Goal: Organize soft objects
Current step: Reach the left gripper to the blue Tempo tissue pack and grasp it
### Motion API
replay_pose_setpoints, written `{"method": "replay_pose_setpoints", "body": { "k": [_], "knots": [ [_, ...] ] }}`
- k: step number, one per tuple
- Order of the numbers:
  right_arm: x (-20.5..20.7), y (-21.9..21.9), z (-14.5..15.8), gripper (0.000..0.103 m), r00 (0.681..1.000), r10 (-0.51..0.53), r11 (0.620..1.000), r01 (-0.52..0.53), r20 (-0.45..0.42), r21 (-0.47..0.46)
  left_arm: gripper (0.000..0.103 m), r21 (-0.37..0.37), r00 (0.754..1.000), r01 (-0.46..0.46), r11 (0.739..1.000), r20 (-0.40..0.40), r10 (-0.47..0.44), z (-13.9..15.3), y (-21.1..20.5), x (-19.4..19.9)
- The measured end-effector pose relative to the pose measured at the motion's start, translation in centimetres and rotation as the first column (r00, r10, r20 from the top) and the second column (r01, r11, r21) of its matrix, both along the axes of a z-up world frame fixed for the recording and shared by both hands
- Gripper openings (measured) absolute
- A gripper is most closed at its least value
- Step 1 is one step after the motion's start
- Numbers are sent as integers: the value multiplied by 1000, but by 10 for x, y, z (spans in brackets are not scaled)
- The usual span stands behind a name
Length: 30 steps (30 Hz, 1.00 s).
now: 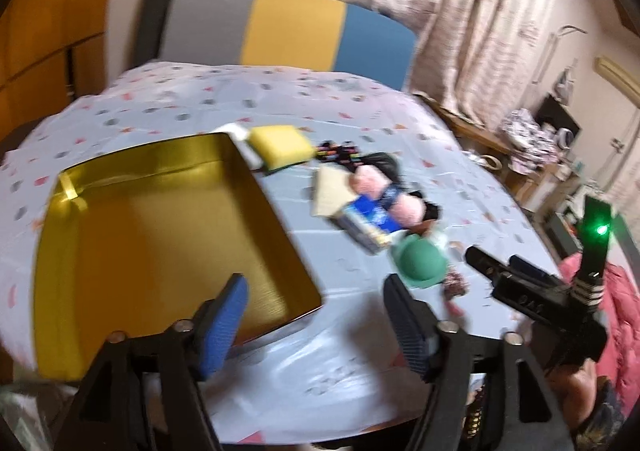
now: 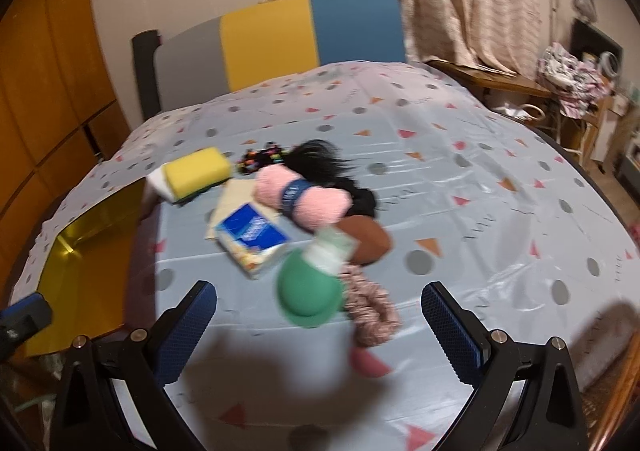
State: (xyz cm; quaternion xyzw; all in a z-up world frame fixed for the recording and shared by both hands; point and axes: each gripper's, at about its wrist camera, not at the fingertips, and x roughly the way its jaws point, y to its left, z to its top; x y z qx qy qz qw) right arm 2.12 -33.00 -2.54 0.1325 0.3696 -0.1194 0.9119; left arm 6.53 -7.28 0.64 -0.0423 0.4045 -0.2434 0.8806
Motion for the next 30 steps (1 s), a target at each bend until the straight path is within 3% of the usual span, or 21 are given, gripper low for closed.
{"method": "replay_pose_setpoints", "body": {
  "k": [3,8,10,15,20,24,30],
  "knots": [
    [-2,-18,0,103,999,-34,999,34,-22,-7,80,-13,998,63,998,-18,-64,4,-23,16],
    [-10,-43,3,103,997,-67,998,67,-26,-5,92,-40,976,179,983,-116,-183,-1,-67,48],
    [-13,-53,3,103,996,-84,996,84,-26,10,103,-35,964,213,976,-158,-216,-6,-86,59],
    [-18,-63,4,103,996,-89,995,90,-26,31,103,16,943,261,965,-217,-252,-24,-122,80],
    [-21,-70,10,103,996,-88,996,88,-3,4,101,23,924,245,969,-307,-226,-41,-138,101],
    [-21,-78,11,103,996,-90,996,90,12,-4,86,18,905,186,982,-392,-164,-56,-142,119],
    [-23,-93,3,103,994,-108,993,107,22,51,84,-21,866,81,996,-494,-81,-74,-145,137]
  ]
}}
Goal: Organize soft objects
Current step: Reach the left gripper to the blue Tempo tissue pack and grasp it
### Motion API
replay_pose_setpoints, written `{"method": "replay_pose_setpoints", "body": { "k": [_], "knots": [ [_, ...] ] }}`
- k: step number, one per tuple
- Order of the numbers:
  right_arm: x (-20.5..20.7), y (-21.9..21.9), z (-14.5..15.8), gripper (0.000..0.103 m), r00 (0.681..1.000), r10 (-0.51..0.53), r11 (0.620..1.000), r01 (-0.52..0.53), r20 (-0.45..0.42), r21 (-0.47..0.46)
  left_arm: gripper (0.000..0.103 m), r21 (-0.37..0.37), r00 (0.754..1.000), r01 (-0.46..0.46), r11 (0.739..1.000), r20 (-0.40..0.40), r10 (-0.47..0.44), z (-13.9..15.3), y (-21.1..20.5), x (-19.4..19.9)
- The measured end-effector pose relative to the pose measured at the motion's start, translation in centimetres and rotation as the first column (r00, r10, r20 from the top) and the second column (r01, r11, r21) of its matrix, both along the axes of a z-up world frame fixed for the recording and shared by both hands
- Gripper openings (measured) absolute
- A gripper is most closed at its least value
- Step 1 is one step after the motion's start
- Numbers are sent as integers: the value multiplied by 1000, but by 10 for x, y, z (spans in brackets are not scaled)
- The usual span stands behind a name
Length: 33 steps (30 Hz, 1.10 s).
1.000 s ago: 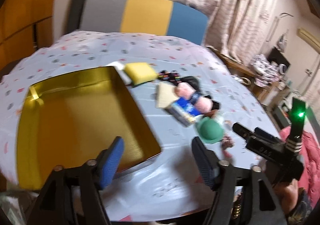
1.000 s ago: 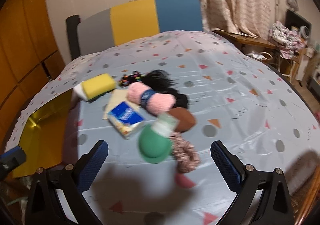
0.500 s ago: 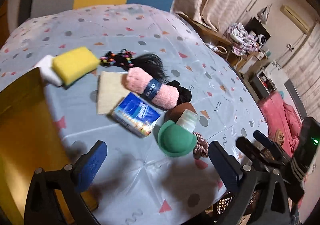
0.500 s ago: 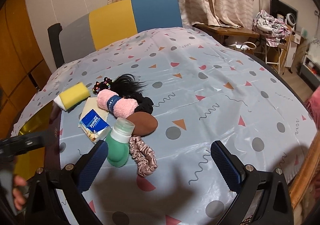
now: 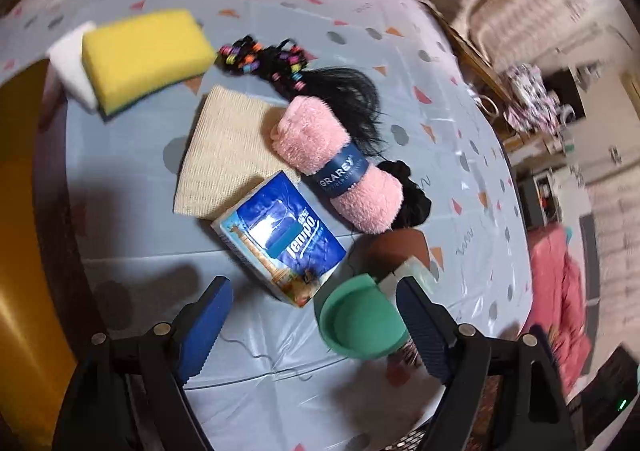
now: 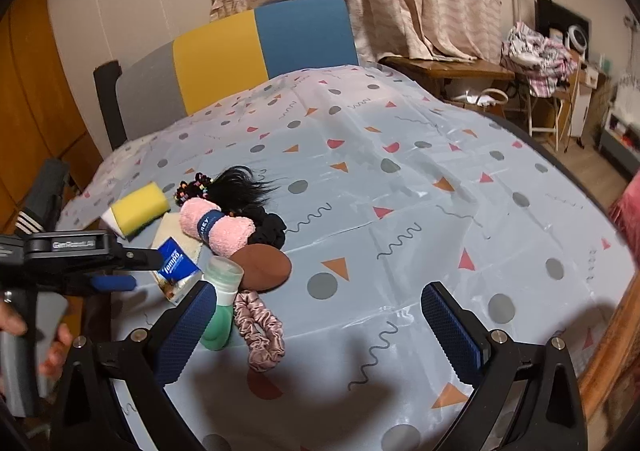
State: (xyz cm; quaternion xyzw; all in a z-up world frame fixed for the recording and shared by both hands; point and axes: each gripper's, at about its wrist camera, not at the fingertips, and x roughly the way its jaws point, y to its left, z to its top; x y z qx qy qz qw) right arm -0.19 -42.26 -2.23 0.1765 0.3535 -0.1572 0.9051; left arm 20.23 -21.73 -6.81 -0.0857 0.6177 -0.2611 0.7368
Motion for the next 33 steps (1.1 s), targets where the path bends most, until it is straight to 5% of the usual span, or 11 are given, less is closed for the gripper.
{"method": "replay_pose_setpoints", "body": {
  "k": [8,9,12,14,33],
  "knots": [
    [2,-4,-4,103,1000,10,999,-11,26,48,84,6,993,-98,995,-62,99,-19,-13,14],
    [2,-3,-5,103,1000,12,999,-13,27,51,81,17,994,-98,995,-50,99,-20,-16,15],
    [3,-2,-6,103,999,19,998,-20,26,55,50,56,992,-116,992,-47,119,-27,-20,15],
    [3,-2,-7,103,999,23,998,-25,25,58,46,40,989,-129,991,-65,131,-34,-17,16],
    [12,16,-39,103,992,113,980,-102,-59,170,26,15,990,-8,1000,141,6,-8,10,-22]
  ]
}}
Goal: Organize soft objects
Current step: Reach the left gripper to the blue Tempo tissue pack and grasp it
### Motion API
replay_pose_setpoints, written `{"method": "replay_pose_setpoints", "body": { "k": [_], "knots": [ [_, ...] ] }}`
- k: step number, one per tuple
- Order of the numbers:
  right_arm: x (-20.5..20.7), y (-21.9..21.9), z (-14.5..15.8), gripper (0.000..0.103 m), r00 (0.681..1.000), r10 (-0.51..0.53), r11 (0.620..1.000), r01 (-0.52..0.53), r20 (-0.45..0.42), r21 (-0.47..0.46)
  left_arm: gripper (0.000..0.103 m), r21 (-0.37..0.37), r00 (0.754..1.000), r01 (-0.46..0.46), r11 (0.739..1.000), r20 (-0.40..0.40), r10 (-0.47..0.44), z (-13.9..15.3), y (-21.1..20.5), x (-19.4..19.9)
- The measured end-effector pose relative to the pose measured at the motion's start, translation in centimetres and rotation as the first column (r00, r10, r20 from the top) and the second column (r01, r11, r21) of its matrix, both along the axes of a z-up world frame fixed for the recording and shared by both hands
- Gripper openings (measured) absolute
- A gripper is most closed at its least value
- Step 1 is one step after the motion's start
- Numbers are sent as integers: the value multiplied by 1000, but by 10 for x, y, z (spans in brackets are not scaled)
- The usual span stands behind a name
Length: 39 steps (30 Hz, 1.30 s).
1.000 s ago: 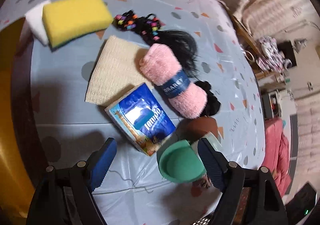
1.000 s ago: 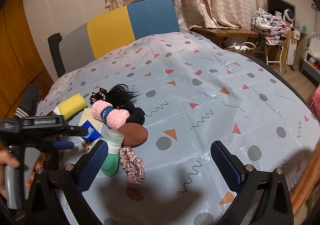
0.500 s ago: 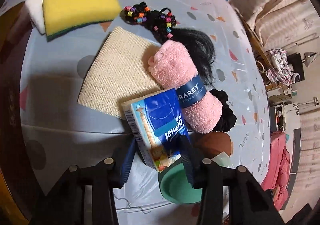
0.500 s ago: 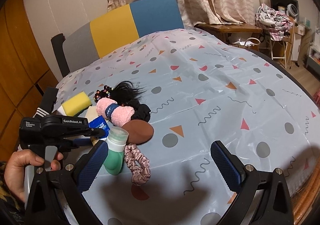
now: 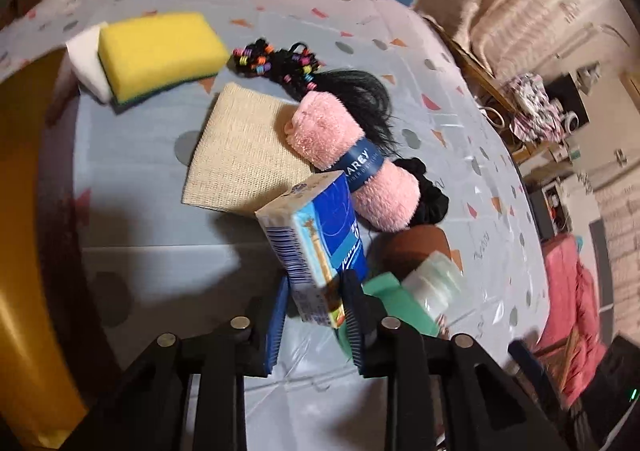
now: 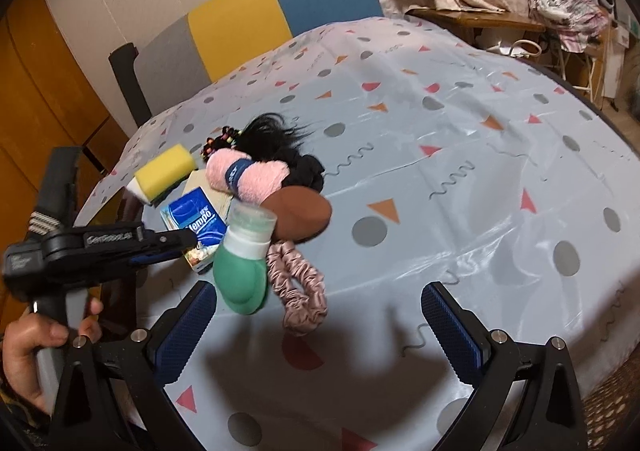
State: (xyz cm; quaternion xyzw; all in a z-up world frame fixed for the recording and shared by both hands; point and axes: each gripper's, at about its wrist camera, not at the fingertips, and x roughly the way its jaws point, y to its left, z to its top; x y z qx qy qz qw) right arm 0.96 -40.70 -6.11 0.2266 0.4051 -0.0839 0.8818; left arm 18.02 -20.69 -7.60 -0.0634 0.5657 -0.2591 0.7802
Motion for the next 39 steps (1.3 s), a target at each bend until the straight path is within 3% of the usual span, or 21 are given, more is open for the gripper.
{"method": "replay_pose_setpoints", "body": {
  "k": [6,10,13,20,26,28,31,39],
  "knots": [
    [4,13,-7,103,999,31,999,-31,-19,17,23,4,1000,17,1000,15,-17,-4,6,-12],
    [3,18,-6,103,999,44,999,-44,-21,-6,21,13,996,79,997,38,-80,-3,-1,-19],
    [3,17,-7,103,999,34,999,-34,-28,2,29,38,995,86,996,39,-87,-8,-12,-11],
    [2,17,-8,103,999,36,999,-36,-33,0,37,-17,1000,26,1000,-10,-27,-17,-19,8],
    [3,16,-9,103,999,44,999,-44,-15,12,43,-76,989,-91,993,-120,82,-28,-18,23],
    [4,17,-10,103,999,48,999,-48,-14,16,42,-78,990,-92,993,-112,83,-28,-23,26],
    [6,20,-11,103,998,62,998,-61,-19,15,31,-106,995,-72,992,-81,64,-26,-27,24],
    [17,26,-7,103,996,83,996,-83,-16,13,24,-71,998,9,997,55,-5,-3,-21,8]
  ]
}}
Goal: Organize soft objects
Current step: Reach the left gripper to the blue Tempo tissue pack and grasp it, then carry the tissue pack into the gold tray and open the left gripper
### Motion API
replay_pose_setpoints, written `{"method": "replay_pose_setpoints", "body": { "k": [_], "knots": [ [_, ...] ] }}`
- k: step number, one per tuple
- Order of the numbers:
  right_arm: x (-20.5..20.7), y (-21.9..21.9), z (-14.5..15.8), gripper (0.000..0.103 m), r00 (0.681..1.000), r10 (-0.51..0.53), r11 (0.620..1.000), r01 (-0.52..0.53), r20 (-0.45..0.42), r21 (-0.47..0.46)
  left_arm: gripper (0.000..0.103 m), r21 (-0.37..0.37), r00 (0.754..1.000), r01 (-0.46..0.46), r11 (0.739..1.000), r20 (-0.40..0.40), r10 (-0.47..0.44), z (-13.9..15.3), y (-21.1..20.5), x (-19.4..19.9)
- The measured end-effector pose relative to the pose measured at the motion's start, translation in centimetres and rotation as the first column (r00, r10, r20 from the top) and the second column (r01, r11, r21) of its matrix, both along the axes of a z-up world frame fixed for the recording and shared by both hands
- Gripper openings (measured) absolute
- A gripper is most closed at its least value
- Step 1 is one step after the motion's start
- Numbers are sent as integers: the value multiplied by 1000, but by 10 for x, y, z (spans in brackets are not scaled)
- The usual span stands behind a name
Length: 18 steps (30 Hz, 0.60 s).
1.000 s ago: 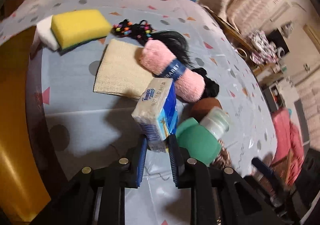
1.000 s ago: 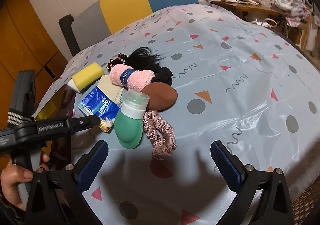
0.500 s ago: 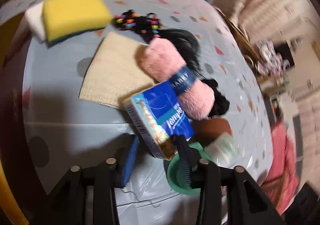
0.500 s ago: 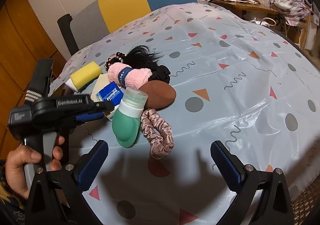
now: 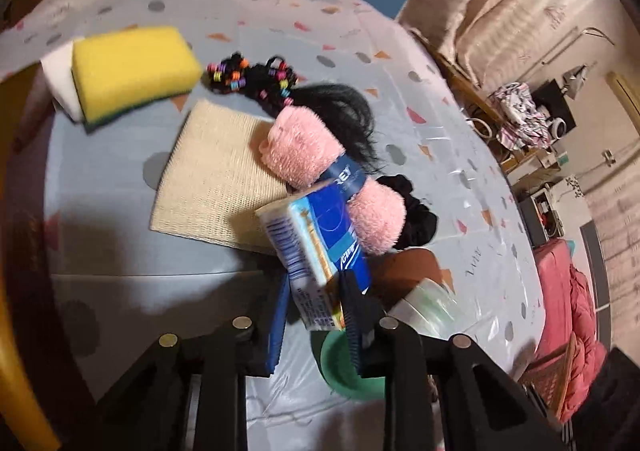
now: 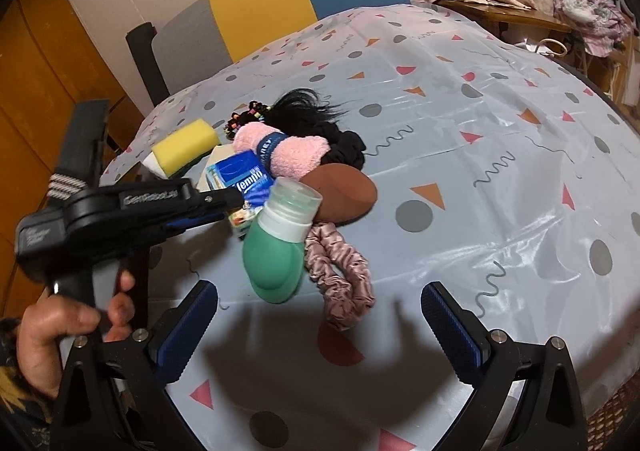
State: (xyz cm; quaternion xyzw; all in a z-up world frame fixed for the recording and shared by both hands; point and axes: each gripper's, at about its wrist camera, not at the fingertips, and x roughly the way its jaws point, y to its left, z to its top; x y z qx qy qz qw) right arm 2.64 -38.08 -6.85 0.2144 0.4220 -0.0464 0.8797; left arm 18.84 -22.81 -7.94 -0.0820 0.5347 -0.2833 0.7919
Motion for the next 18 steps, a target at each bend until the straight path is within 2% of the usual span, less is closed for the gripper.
{"method": "replay_pose_setpoints", "body": {
  "k": [5,8,16,18],
  "knots": [
    [7,9,1,100,1000,25,1000,-25,-2,-16,22,20,998,33,999,53,-34,15,14,-10],
    [13,14,2,98,999,41,999,-41,5,-10,21,7,998,37,999,58,-37,19,23,-15],
    [39,27,6,96,997,76,995,-75,8,-68,21,-32,993,18,999,115,-14,42,56,-33],
    [47,27,4,96,997,74,996,-74,2,-44,21,-49,991,13,999,132,-6,50,64,-37]
  ]
}}
